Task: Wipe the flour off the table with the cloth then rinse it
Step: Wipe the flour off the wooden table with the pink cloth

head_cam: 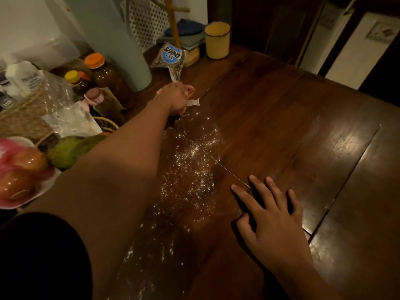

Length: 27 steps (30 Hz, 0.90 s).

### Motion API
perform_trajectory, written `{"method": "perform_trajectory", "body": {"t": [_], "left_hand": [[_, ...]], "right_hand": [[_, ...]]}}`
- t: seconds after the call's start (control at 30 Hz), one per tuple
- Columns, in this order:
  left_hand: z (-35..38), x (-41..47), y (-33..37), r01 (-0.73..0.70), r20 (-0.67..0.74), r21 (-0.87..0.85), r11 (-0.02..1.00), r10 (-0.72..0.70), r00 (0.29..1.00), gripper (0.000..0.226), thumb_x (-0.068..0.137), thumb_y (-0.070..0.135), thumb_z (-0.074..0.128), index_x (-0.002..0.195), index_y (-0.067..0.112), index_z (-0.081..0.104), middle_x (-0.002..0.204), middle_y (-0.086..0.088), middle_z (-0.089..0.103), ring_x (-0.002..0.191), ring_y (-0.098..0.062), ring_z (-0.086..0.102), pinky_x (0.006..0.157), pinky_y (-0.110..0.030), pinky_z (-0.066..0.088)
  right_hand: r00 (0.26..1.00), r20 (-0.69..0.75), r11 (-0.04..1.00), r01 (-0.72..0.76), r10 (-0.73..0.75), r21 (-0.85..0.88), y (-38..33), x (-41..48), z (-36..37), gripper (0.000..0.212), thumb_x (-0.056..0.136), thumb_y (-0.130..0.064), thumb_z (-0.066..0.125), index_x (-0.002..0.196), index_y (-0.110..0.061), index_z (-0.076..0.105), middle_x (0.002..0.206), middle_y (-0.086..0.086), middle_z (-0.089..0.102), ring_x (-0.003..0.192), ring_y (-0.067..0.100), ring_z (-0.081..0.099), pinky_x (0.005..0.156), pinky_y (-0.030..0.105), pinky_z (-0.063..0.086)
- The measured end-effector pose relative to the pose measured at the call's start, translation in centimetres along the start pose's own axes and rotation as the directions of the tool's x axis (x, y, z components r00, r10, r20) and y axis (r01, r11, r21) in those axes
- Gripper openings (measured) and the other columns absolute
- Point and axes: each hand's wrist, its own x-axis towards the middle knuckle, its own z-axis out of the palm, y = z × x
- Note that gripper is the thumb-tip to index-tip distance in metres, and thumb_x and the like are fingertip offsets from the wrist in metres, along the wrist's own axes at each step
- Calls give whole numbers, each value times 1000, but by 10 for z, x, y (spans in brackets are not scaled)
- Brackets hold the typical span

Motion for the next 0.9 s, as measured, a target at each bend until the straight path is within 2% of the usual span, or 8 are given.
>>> {"method": "perform_trajectory", "body": {"t": [0.13,0.23,0.4,0.53,0.63,0.7,0.83,0.9], "left_hand": [[3,6,19,6,-75,57,998,-2,997,47,100,33,40,141,11,44,144,-17,47,130,-34,46,109,-50,37],[8,2,22,-150,-130,20,989,151,980,44,98,25,46,141,19,50,146,-9,48,134,-28,44,112,-46,33],[4,-17,13,-134,53,-568,812,199,979,45,91,-9,47,127,15,62,132,6,57,105,-3,55,75,2,40],[-3,-19,5,-48,68,-625,779,116,991,48,96,-3,41,136,17,57,131,-6,59,79,0,60,68,-9,45],[9,-20,14,-240,-32,-146,960,238,971,45,105,25,40,150,21,39,155,-4,38,137,-19,40,112,-28,28],[24,-22,21,-315,-37,58,947,318,947,48,106,36,33,152,25,32,162,1,25,149,-21,19,121,-42,10],[33,-31,18,-410,37,16,912,409,912,46,107,35,31,152,30,30,162,9,20,151,-15,11,121,-49,-4],[26,-36,16,-418,63,-144,897,430,901,43,106,28,35,149,29,39,159,6,30,147,-15,25,122,-49,7]], "right_hand": [[1000,-6,1000,-6,6,0,0,0,1,58,91,-49,33,149,-56,29,165,-12,23,155,16,6,121,57,4],[1000,-9,1000,-5,5,-3,1,1,1,58,92,-48,34,149,-56,28,165,-13,22,155,15,6,121,56,4],[1000,-8,1000,-5,5,-5,2,0,2,58,91,-49,34,149,-56,29,164,-12,23,155,16,7,121,56,5],[1000,-4,1000,-5,5,-4,1,0,1,58,92,-48,34,149,-56,28,165,-13,21,155,15,5,121,57,6],[1000,-7,1000,-3,3,-5,2,0,2,58,92,-48,34,149,-56,29,165,-12,22,155,15,6,121,58,8],[1000,-13,1000,-2,2,-8,3,0,2,57,92,-48,34,149,-55,30,164,-12,24,155,15,8,121,58,9],[1000,-20,1000,-5,5,-1,2,0,3,58,91,-49,35,148,-55,32,164,-12,26,155,16,11,121,57,7],[1000,-17,1000,-6,6,-4,2,0,3,58,91,-49,36,148,-55,32,163,-12,27,155,17,12,121,57,8]]}}
